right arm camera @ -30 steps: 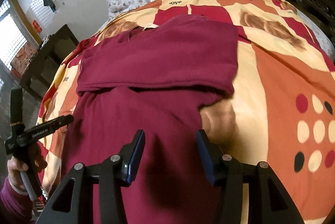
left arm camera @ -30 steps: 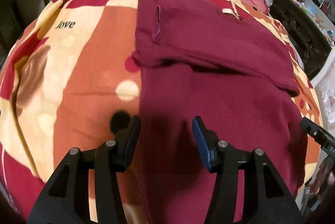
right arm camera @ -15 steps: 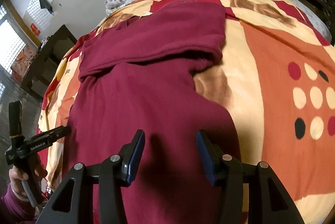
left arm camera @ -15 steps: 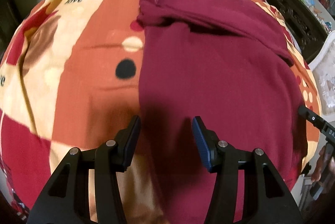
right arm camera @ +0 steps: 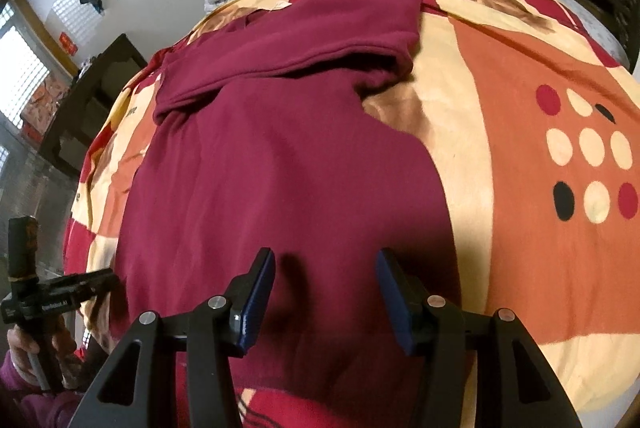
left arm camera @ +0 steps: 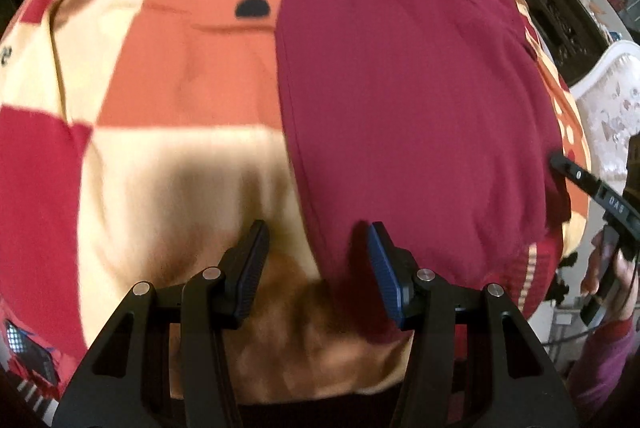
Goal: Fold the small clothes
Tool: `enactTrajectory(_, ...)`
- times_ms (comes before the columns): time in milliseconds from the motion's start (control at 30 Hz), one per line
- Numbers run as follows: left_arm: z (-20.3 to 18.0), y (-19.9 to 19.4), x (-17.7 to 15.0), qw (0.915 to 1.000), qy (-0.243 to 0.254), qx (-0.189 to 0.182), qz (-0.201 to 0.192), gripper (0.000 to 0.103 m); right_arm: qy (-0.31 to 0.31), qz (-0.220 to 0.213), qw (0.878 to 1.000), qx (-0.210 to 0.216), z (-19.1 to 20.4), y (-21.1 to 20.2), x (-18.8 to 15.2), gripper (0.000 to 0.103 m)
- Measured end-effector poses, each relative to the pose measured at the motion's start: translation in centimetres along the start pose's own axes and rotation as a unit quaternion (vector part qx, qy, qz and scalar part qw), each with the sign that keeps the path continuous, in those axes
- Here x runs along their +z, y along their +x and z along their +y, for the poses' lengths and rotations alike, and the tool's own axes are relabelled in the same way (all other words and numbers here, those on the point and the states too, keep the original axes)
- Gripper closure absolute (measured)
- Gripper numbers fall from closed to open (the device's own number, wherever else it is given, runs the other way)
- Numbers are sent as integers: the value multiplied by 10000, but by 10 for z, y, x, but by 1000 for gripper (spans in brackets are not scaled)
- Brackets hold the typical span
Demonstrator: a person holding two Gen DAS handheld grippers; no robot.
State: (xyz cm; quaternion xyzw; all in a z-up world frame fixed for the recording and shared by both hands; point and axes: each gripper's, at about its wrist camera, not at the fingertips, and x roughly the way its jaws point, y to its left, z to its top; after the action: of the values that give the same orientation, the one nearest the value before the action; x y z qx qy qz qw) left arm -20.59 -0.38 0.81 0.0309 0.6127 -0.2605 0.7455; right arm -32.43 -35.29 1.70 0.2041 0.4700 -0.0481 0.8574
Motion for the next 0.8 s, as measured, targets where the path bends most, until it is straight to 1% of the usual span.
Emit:
enactTrajectory(100,-2,-2,-7,10000,-23,-78,8,52,61,-82,9999,-74,-5,-8,-3,52)
enactTrajectory(267,-7,0,-16,9994,5,-291,186,52,297,-205,9992,-159,-22,-23,-8,50)
enactTrajectory(433,-20,5,-16,9985,192,-391,329,52,545,-220,9981,-210,-41,-28,-11,48)
enactTrajectory(600,-35,13,-10,9978,460,-144,455,51,685,-292,9967,-319,-57,-32,-12,48)
enactTrajectory(633,-36,14,-9,9976,472,-170,473,47,714,-311,9963,-351,-60,-33,-12,48)
enactTrajectory(667,-37,15,-9,9975,465,-233,488,38,769,-325,9958,-375,-65,-34,-12,48)
enactTrajectory(733,-37,17,-10,9965,490,-415,530,24,915,-336,9945,-389,-74,-35,-12,47)
enactTrajectory(800,-40,18,-10,9961,588,-353,552,24,979,-355,9941,-296,-80,-35,-13,47)
